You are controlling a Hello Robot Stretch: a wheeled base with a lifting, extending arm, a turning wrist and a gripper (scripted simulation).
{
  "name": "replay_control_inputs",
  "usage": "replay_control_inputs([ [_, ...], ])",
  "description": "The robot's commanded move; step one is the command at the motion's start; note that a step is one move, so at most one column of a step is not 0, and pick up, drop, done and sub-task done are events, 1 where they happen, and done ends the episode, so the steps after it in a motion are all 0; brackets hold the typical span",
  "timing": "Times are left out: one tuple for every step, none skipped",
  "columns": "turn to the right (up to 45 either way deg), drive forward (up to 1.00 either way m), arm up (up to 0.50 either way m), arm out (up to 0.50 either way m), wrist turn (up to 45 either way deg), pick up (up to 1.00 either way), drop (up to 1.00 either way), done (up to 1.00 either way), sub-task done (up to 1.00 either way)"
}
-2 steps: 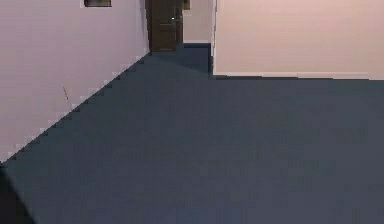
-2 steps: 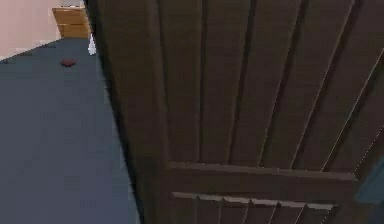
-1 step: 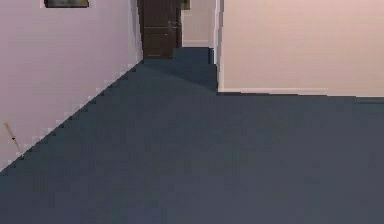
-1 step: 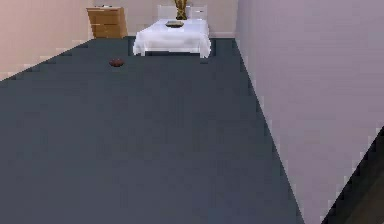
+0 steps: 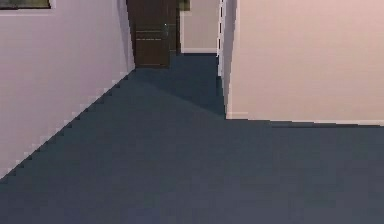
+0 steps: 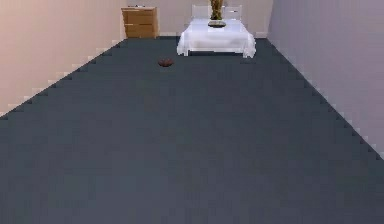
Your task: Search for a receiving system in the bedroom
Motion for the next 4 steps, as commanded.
replay_control_inputs([
  [-3.0, 0.0, 0.0, 0.0, 0.0, 0.0, 0.0, 0.0, 0.0],
  [0.0, 1.0, 0.0, 0.0, 0.0, 0.0, 0.0, 0.0, 0.0],
  [0.0, 1.0, 0.0, 0.0, 0.0, 0.0, 0.0, 0.0, 0.0],
  [-9.0, 0.0, 0.0, 0.0, 0.0, 0.0, 0.0, 0.0, 0.0],
])
